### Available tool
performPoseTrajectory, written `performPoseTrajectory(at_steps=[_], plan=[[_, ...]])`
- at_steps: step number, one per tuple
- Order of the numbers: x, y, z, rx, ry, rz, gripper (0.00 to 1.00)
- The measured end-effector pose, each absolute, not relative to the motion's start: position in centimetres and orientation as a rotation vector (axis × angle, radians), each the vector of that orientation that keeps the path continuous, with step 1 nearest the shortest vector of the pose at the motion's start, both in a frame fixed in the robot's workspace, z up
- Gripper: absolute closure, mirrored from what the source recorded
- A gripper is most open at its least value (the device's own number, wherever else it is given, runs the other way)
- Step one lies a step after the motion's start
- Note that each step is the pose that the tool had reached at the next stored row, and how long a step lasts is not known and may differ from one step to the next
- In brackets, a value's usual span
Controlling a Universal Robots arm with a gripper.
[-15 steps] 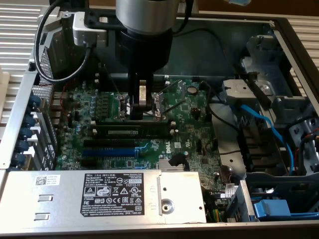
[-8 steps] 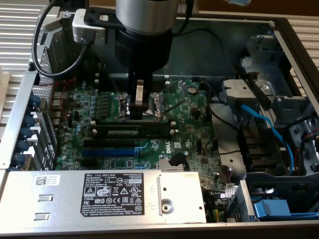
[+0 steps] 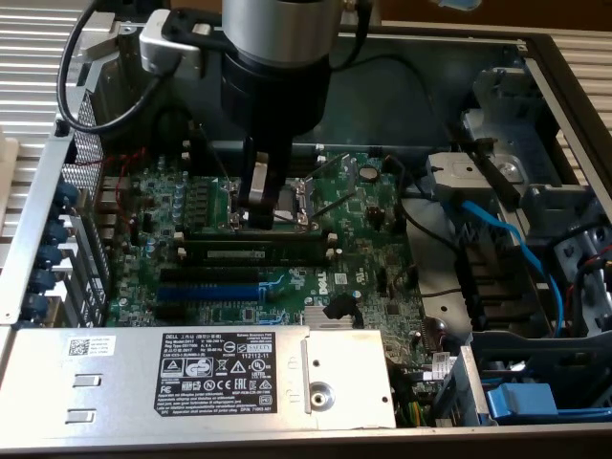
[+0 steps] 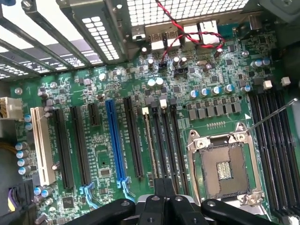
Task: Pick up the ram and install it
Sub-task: 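Press down the ram until it locks into place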
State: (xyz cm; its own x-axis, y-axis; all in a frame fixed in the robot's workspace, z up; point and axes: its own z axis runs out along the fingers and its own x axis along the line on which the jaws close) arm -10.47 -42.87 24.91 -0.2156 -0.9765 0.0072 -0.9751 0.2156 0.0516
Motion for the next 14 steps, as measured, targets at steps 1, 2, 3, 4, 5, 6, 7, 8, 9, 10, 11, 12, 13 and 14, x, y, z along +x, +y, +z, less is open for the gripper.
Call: performPoseTrajectory(at_steps=[1, 2, 3, 4, 5, 6, 7, 8, 9, 10, 11, 12, 13, 14], plan=[[-10.47, -42.87, 24.91, 1.924, -2.435, -0.056, 0.90], [-10.47, -42.87, 24.91, 1.905, -2.451, -0.056, 0.90], [-10.47, -42.87, 24.91, 1.886, -2.465, -0.057, 0.90], [-10.47, -42.87, 24.91, 1.867, -2.480, -0.057, 0.90], [-10.47, -42.87, 24.91, 1.848, -2.495, -0.058, 0.90], [-10.47, -42.87, 24.91, 1.829, -2.509, -0.058, 0.90], [-10.47, -42.87, 24.91, 1.810, -2.523, -0.059, 0.90], [-10.47, -42.87, 24.91, 1.790, -2.538, -0.059, 0.90], [-10.47, -42.87, 24.91, 1.771, -2.551, -0.059, 0.90], [-10.47, -42.87, 24.91, 1.753, -2.564, -0.060, 0.90], [-10.47, -42.87, 24.91, 1.734, -2.577, -0.060, 0.90], [-10.47, -42.87, 24.91, 1.715, -2.590, -0.061, 0.90], [-10.47, -42.87, 24.91, 1.697, -2.603, -0.061, 0.90], [-10.47, -42.87, 24.91, 1.677, -2.616, -0.062, 0.90]])
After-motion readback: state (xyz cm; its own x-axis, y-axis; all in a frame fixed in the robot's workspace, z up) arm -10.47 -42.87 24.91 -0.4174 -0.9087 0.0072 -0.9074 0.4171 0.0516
